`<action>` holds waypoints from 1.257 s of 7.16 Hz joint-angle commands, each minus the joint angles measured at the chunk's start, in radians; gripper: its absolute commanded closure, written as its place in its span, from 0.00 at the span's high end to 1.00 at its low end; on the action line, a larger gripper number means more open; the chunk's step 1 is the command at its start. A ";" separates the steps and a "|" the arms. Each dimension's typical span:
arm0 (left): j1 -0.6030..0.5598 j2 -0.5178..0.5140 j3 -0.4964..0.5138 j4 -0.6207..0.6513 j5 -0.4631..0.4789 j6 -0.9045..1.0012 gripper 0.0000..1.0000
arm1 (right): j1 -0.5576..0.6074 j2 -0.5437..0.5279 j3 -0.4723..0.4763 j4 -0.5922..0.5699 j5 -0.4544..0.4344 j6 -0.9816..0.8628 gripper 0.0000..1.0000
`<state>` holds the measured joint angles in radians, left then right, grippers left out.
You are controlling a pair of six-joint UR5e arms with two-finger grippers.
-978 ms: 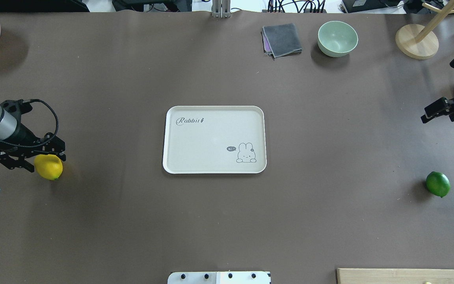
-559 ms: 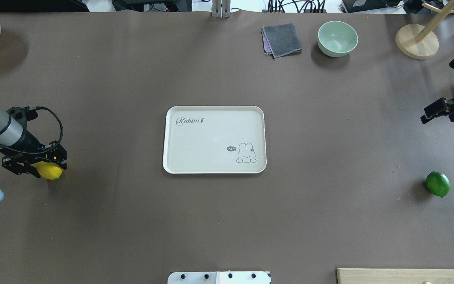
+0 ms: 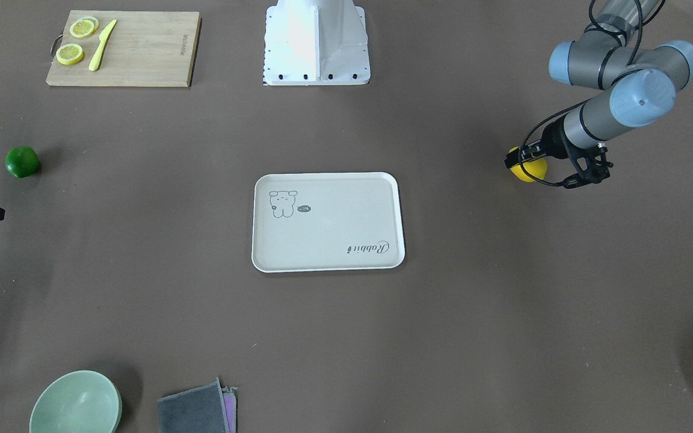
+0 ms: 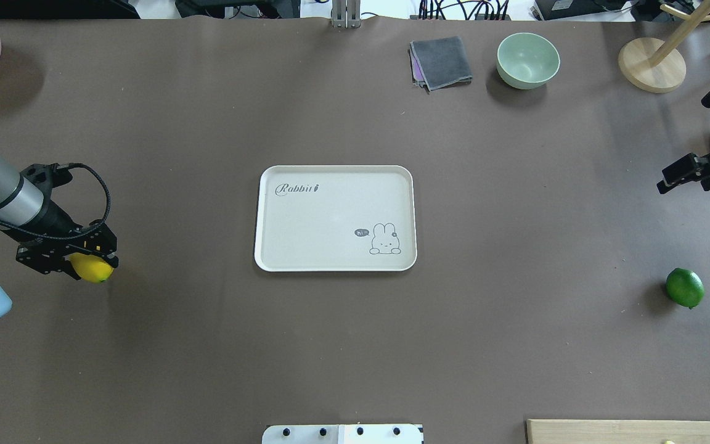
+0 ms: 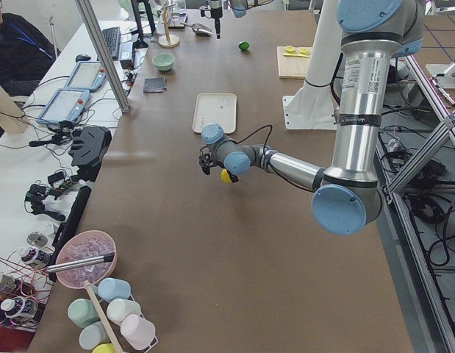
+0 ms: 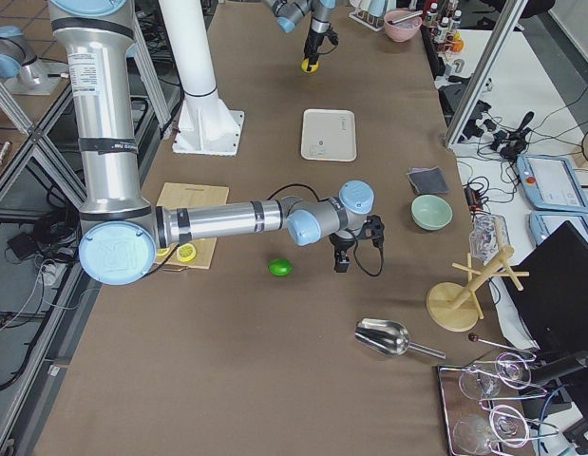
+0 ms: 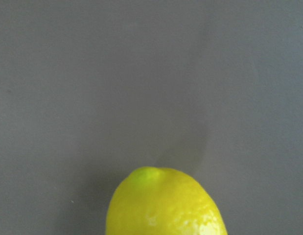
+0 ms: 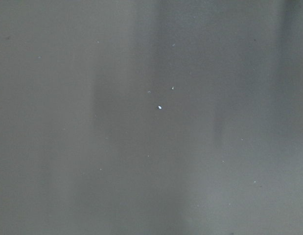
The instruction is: Place all lemons on tray
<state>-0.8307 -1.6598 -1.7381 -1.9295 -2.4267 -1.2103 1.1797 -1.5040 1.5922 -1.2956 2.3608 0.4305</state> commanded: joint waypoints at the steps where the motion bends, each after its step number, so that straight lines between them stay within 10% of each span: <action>1: -0.001 -0.127 0.023 0.003 -0.015 -0.005 0.00 | -0.012 0.002 0.017 0.002 0.000 0.045 1.00; 4: 0.062 -0.386 0.168 0.000 0.004 -0.103 0.00 | -0.029 0.010 0.017 0.001 -0.003 0.057 1.00; 9: 0.160 -0.511 0.259 -0.009 0.057 -0.162 0.00 | -0.038 0.010 0.020 0.001 -0.003 0.057 1.00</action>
<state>-0.6928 -2.1519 -1.4890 -1.9378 -2.3732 -1.3483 1.1445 -1.4942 1.6112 -1.2947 2.3581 0.4882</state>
